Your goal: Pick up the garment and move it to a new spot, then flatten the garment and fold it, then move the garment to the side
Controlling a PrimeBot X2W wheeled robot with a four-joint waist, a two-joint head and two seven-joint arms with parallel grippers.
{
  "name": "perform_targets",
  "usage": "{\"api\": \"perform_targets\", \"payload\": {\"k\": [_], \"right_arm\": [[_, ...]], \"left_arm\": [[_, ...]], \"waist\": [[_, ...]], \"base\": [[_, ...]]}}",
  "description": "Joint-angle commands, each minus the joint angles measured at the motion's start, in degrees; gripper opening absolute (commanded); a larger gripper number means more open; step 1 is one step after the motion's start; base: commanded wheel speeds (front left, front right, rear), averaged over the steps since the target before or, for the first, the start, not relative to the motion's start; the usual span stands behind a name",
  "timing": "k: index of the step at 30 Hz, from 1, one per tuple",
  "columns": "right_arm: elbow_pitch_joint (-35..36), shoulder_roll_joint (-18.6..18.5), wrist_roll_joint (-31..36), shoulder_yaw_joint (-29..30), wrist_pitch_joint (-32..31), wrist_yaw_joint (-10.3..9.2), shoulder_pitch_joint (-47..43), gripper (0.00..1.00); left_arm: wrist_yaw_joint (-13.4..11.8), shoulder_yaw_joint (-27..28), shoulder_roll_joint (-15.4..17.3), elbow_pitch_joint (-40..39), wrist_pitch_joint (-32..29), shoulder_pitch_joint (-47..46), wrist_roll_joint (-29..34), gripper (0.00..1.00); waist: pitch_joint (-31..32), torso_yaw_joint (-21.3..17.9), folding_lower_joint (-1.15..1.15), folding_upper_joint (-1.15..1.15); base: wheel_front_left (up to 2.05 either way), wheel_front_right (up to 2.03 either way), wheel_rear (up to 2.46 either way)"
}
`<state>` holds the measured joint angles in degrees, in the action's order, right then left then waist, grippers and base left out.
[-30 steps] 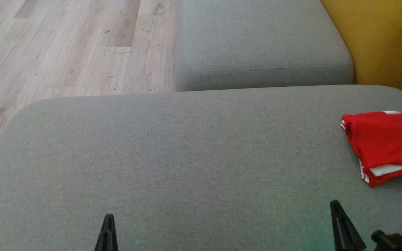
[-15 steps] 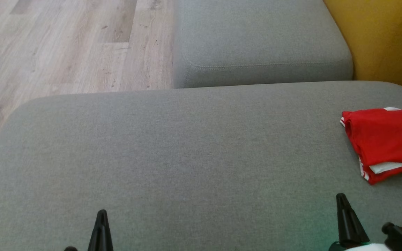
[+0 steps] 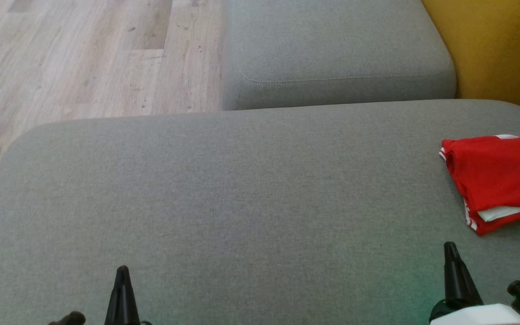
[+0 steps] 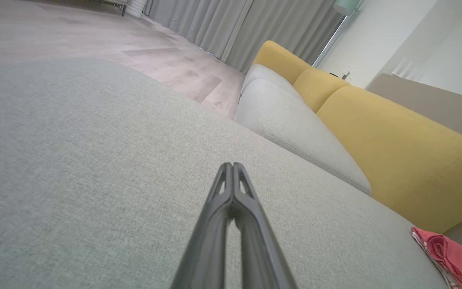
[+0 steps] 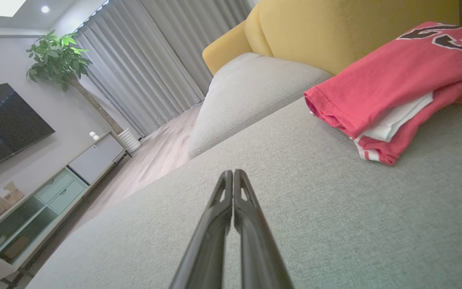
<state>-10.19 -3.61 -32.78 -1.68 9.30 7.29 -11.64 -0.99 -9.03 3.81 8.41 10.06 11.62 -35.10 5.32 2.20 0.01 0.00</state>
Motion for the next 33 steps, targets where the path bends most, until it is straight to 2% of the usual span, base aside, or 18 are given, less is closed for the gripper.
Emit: {"api": "perform_targets", "payload": {"k": [1,33], "right_arm": [[1.4,-0.8,-2.1,0.1,-0.4,0.06,3.0,0.0],[-0.5,-0.9,-24.1,2.2,-5.4,0.11,8.4,0.0]], "left_arm": [[0.5,1.4,0.6,-1.4,-0.4,-3.2,-1.9,0.0],[3.4,5.4,1.0,1.1,-5.4,-8.4,-23.4,0.0]], "waist": [[-0.1,0.0,0.0,0.0],[-2.1,-0.8,-0.01,0.0]], "base": [[0.0,0.0,0.0],[0.0,0.0,0.0]]}}
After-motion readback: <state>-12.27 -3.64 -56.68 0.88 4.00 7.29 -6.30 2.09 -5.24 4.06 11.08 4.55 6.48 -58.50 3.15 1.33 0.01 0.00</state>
